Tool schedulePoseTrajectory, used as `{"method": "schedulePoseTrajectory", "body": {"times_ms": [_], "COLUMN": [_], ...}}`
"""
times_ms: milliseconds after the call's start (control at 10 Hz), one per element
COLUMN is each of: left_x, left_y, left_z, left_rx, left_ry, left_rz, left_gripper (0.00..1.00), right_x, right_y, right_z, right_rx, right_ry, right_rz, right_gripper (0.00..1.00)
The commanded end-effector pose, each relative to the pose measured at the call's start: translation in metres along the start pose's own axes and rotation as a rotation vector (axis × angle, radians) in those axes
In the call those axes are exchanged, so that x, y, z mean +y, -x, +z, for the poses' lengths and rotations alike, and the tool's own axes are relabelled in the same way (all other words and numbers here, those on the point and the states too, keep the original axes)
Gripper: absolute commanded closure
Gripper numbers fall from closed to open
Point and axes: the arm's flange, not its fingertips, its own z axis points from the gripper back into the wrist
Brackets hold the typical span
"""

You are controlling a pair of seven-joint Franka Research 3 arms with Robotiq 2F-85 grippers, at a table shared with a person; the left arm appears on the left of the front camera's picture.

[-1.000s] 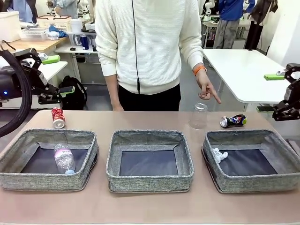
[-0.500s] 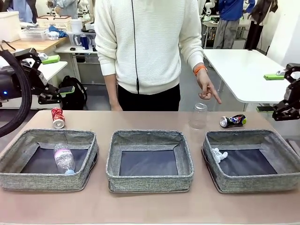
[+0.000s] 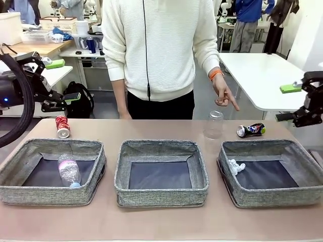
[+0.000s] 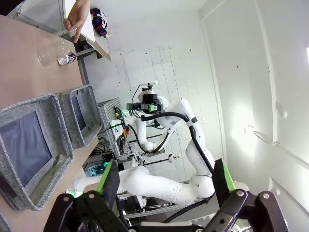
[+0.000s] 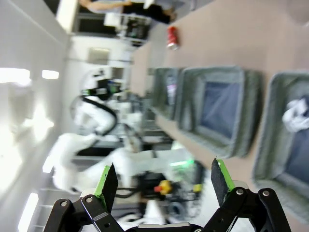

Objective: Sort the waste into the appropriate baskets.
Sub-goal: Pick up the waste item pointed out by the person.

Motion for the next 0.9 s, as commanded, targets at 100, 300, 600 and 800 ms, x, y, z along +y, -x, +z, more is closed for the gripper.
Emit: {"method": "schedulePoseTrajectory", "body": {"times_ms": [100,300,600,800], "left_x": [-0.003,-0.003,-0.003,-0.003], "left_y": [0.004,0.004,0.004,0.004], "left_z": [-0.002,-0.002,-0.002,-0.002], "left_rx": [-0.017,-0.017,-0.017,-0.017], "left_ry": [0.014,0.014,0.014,0.014], "left_rz": [0.015,0.015,0.015,0.015], "left_gripper": [0.0,0.0,0.0,0.0], "right_x": [-0.003,0.009,0.018,0.018], "right_y": [-0.015,-0.032,-0.04,-0.046], "right_z": [-0.002,-0.018,-0.006,-0.009], "right_rx": [-0.165,-0.183,-0.204,-0.15], "right_ry": [0.432,0.832,0.734,0.811], "right_rz": [0.021,0.145,0.259,0.17], "right_gripper": [0.0,0.0,0.0,0.0]}}
